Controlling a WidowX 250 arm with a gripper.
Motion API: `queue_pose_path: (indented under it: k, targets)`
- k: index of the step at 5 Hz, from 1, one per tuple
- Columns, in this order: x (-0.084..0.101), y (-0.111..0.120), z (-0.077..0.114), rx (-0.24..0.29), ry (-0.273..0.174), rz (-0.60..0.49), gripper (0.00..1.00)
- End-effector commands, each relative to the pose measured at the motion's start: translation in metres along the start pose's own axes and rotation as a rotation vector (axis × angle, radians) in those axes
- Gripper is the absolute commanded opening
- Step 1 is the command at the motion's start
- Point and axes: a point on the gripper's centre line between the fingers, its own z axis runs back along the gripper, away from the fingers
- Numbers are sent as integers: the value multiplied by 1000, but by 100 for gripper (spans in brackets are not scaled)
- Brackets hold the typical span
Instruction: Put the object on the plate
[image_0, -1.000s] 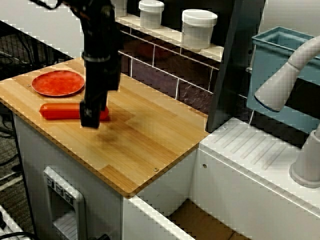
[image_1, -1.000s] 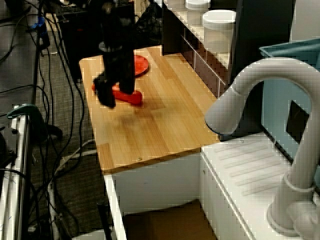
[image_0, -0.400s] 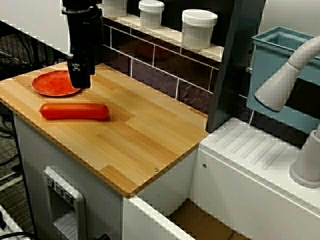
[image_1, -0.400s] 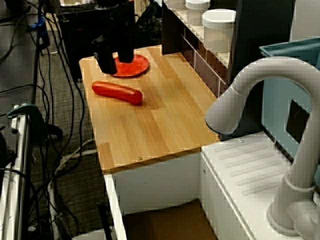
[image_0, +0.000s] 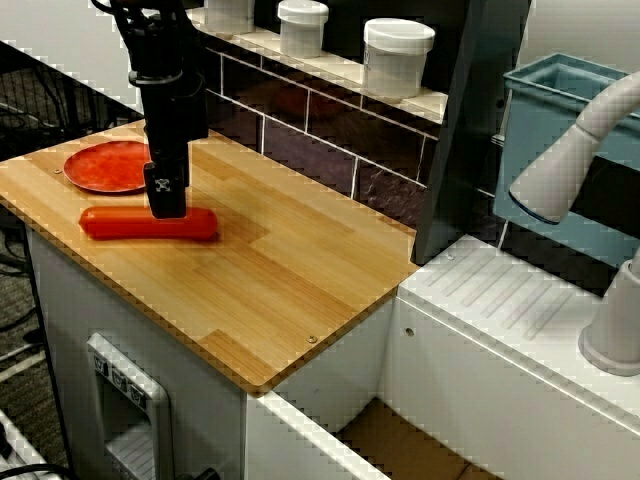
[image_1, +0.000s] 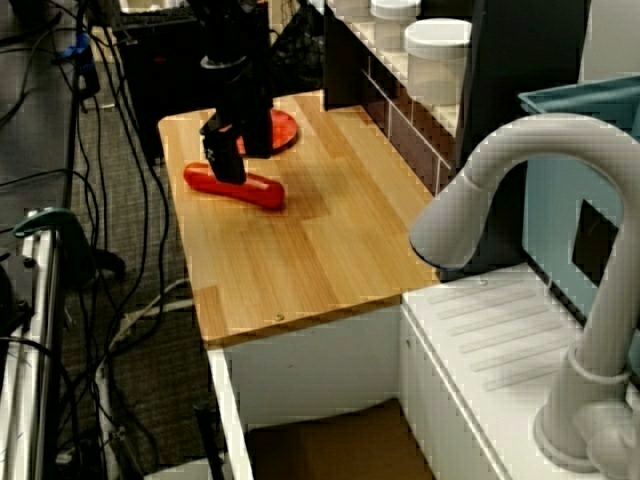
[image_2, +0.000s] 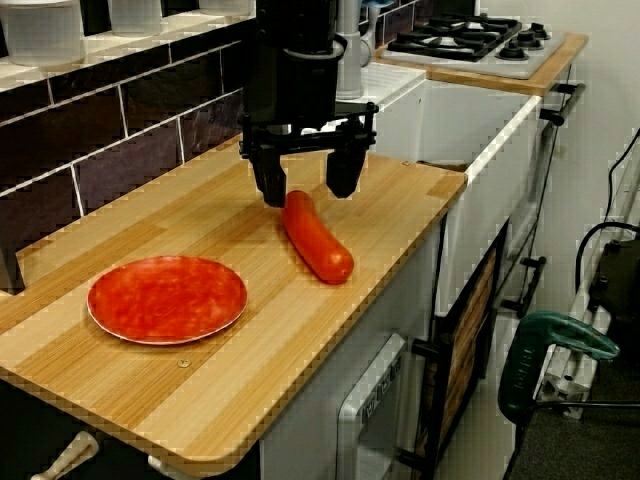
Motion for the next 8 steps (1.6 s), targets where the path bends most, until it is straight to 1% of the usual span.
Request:
queue_pose_path:
  k: [1,2,4,5,6,7,8]
  targets:
    - [-7,6,-4,12,0,1,100]
    - [-7,7,-8,14,17,-3,100]
    - [-5,10,-15,-6,35,-7,100]
    - [-6,9,-14,-25,24,-18,0]
    - [-5,10,-9,-20,24,-25,0]
    - [-4,15,4,-37,25,-31,0]
    - [-9,24,33,-38,-31,-12,0]
